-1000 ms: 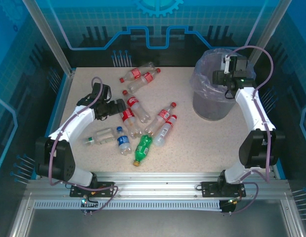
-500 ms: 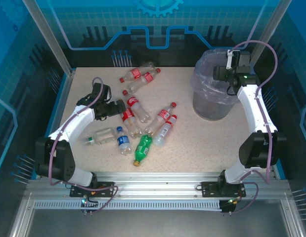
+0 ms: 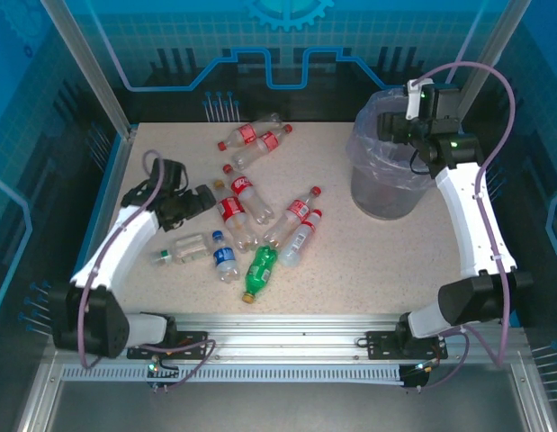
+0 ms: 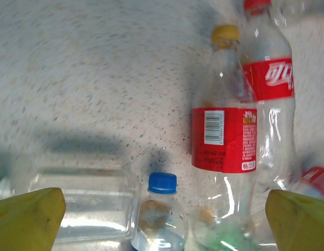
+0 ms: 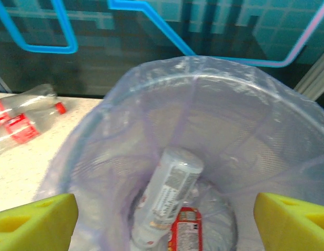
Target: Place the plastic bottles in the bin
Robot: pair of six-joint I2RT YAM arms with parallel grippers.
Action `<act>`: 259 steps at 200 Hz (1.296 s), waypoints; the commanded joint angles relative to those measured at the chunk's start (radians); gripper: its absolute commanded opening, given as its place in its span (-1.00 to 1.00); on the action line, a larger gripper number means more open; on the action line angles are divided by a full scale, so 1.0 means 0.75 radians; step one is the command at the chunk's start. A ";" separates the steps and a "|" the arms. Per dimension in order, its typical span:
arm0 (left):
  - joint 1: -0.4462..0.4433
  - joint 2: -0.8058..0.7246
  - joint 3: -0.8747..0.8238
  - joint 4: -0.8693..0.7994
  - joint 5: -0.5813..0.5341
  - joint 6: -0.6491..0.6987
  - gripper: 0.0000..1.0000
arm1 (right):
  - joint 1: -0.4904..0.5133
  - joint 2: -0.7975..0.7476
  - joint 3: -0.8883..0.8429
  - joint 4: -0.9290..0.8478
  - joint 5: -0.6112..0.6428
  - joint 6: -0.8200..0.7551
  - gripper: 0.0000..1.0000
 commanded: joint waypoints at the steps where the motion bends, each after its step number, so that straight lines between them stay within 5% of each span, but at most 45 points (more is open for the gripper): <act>1: 0.022 -0.131 -0.139 0.013 -0.006 -0.435 0.98 | 0.050 -0.015 0.006 -0.087 -0.045 0.020 0.76; 23: 0.079 -0.229 -0.269 0.041 -0.051 -0.713 0.99 | 0.077 -0.039 -0.051 -0.075 -0.057 0.048 0.76; 69: 0.091 -0.227 -0.314 0.016 -0.079 -0.990 0.98 | 0.087 -0.012 -0.061 -0.089 -0.085 0.035 0.75; 109: 0.092 -0.132 -0.435 0.204 0.082 -1.206 0.98 | 0.088 -0.001 -0.088 -0.062 -0.093 0.038 0.74; 168: 0.093 0.035 -0.485 0.411 0.073 -1.256 0.90 | 0.097 0.017 -0.092 -0.052 -0.112 0.048 0.73; 224: 0.098 0.098 -0.502 0.494 0.065 -1.227 0.28 | 0.106 -0.032 -0.149 -0.053 -0.091 0.063 0.74; 259: 0.100 0.130 -0.519 0.528 0.070 -1.196 0.17 | 0.106 -0.036 -0.155 -0.069 -0.101 0.070 0.74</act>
